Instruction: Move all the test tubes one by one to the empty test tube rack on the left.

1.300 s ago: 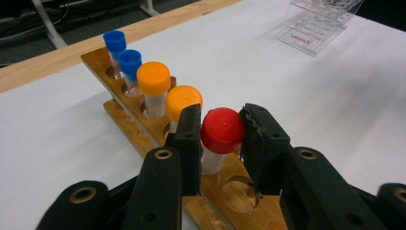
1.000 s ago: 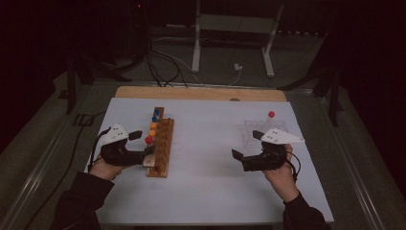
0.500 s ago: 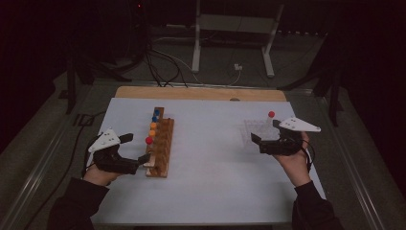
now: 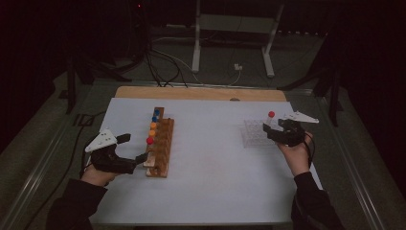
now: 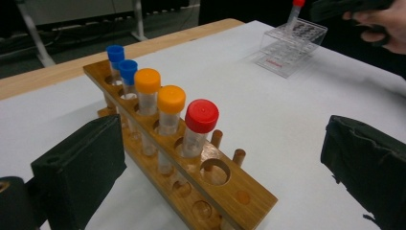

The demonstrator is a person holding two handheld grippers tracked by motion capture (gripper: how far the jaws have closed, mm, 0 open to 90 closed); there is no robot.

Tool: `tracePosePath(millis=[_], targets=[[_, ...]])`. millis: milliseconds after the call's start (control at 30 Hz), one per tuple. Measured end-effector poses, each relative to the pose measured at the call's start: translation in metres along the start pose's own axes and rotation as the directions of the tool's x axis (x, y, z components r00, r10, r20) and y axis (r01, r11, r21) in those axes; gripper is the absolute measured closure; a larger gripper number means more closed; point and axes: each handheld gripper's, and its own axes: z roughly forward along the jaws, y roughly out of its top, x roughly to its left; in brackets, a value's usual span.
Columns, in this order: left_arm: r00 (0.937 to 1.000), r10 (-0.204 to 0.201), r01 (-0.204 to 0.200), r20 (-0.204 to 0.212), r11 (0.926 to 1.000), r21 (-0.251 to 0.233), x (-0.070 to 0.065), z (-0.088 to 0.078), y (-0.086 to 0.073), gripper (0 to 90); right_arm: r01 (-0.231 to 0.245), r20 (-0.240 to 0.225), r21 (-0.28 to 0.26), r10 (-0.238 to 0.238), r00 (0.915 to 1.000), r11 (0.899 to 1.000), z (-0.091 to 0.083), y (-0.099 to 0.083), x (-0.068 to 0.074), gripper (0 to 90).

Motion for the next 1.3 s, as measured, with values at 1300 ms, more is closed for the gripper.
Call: tracePosePath(millis=[1300], targets=[[0.9994, -0.015, 0.015, 0.032, 0.9997, 0.019, 0.002, 0.0, 0.002, 2.2, 0.039, 0.09, 0.05, -0.044, 0.995, 0.998, 0.016, 0.034, -0.004, 74.9]])
